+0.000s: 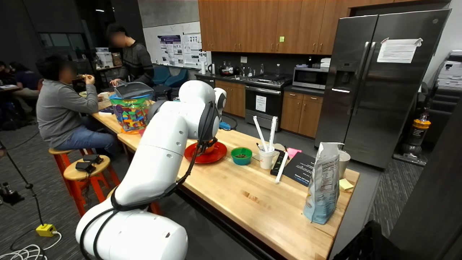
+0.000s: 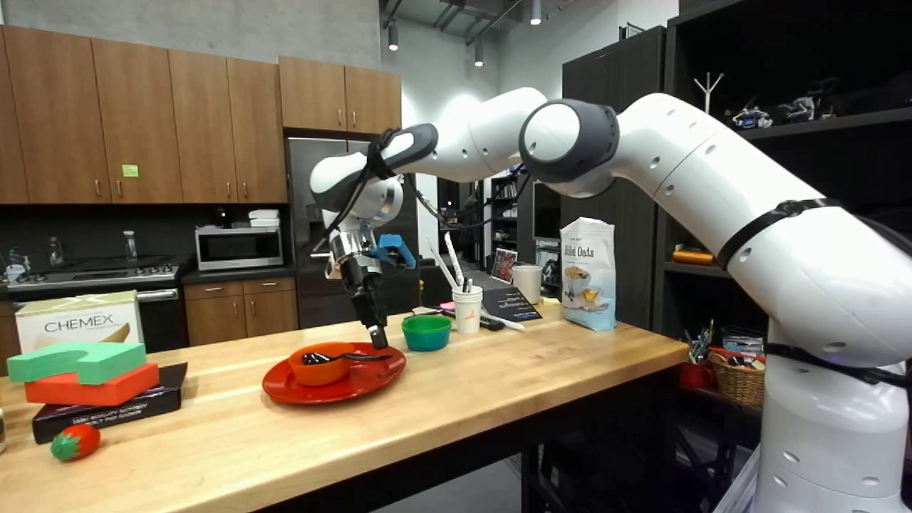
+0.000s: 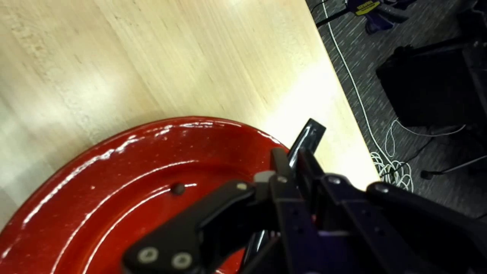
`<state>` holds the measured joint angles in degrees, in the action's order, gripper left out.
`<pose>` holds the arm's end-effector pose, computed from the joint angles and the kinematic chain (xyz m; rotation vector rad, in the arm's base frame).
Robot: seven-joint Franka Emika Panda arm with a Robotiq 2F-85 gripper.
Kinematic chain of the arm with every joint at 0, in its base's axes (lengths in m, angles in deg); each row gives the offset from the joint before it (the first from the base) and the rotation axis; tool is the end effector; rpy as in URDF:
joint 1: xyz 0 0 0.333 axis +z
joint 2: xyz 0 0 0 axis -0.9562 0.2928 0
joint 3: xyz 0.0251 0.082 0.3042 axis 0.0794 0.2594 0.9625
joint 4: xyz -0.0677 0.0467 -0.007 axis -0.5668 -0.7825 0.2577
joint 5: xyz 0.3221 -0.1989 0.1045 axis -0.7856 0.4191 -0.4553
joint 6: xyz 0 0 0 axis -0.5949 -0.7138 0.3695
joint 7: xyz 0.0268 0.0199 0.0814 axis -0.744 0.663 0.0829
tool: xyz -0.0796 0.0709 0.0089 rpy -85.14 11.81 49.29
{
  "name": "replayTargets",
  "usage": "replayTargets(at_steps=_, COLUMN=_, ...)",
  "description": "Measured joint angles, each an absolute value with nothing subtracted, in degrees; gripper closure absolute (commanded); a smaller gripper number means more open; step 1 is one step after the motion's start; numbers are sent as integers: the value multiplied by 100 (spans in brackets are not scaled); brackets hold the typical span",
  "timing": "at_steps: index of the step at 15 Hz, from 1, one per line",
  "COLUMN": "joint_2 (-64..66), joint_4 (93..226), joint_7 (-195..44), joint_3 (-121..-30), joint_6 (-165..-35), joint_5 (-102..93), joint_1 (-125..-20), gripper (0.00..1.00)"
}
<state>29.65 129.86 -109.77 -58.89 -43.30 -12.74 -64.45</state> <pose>0.6588 0.2219 0.3281 -2.5061 -1.1560 0.6978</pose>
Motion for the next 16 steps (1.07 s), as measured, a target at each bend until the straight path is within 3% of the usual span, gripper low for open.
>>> replayTargets(at_steps=2, joint_2=2992, joint_4=12893, joint_7=-11010, joint_3=-5889, joint_6=-4219, joint_5=-1274, joint_1=-6470, gripper=100)
replayTargets(at_steps=4, joint_2=3027, joint_4=12806, joint_7=-11026, joint_3=-5889, joint_6=-4141, joint_5=-1273, joint_1=-6489, gripper=74)
replayTargets(at_steps=5, joint_2=3052, joint_4=12751, joint_7=-11028, joint_3=-5889, joint_6=-4099, joint_5=-1274, joint_1=-6494, gripper=98)
replayTargets(at_steps=6, joint_2=3077, joint_4=12696, joint_7=-11034, joint_3=-5889, joint_6=-4057, joint_5=-1274, joint_1=-6498, gripper=97)
replayTargets(at_steps=7, joint_2=3097, joint_4=12653, joint_7=-11078, joint_3=-5889, joint_6=-4043, joint_5=-1275, joint_1=-6502, gripper=70)
replayTargets(at_steps=10, joint_2=3155, joint_4=12524, joint_7=-11338, joint_3=-5885, joint_6=-4046, joint_5=-1275, joint_1=-6503, gripper=66)
replayTargets(at_steps=16, joint_2=3298, joint_4=12229, joint_7=-12105, joint_3=-5836, joint_6=-4069, joint_5=-1338, joint_1=-6504, gripper=26)
